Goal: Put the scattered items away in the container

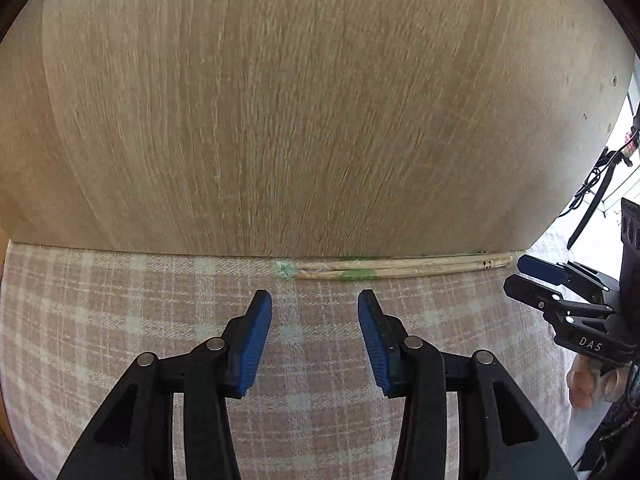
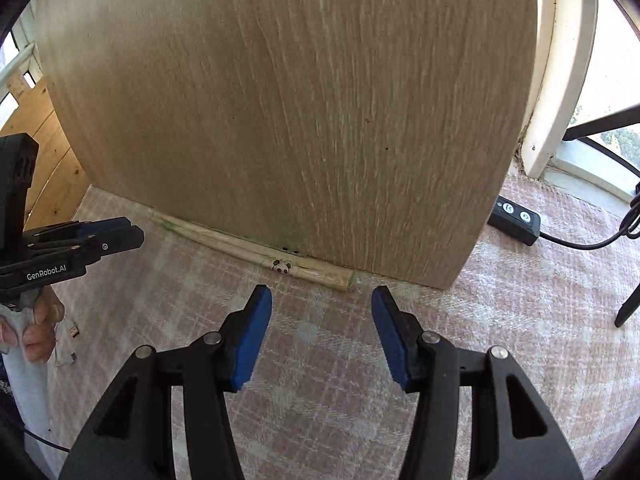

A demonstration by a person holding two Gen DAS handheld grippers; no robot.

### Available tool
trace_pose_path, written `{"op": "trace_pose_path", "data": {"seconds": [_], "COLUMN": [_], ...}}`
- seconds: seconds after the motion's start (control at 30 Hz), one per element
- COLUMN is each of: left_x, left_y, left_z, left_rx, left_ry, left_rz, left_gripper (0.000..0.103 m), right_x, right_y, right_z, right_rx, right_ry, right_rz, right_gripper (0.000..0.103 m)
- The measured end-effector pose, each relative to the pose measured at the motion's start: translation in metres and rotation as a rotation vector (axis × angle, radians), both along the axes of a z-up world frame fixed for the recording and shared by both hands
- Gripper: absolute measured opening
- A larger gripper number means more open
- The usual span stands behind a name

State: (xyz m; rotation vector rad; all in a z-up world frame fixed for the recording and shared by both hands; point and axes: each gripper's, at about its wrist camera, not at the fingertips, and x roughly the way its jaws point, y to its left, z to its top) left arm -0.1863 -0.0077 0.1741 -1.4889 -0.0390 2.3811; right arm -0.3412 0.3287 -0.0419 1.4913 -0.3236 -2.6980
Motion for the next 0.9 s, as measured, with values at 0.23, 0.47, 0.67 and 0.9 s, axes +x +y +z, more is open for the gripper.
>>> {"op": "trace_pose_path", "data": {"seconds": [0.23,0.47,0.67,0.9], "left_x": [-0.014,-0.029,-0.034,-0.031], "left_y": [0.014,0.015,0.032,0.036], "left_z": [-0.011,-0.014,-0.016,-0.018], "left_rx": [-0.015,0.014,0.005,0.013], "left_ry": [0.013,0.017,0.024,0.015], "left_rz": [-0.016,-0.001,-0.036,-0.052], "left_gripper": [0.042,0.044,0.049,0.05], "right_x": [-0.006,-0.012,-0.015,-0.014], "right_y": [-0.001,-0.001,-0.007,-0.006], "right_z": [-0.004,-0.006,-0.006,-0.004], "right_rx": [-0.002,-0.015,-0.017,-0.014], "right_ry": [0.023,0.026,0.018,0.007], "right_rz": [0.029,0.057,0.086,0.101], "right_gripper": [0.051,0.053,0.054,0.054]}}
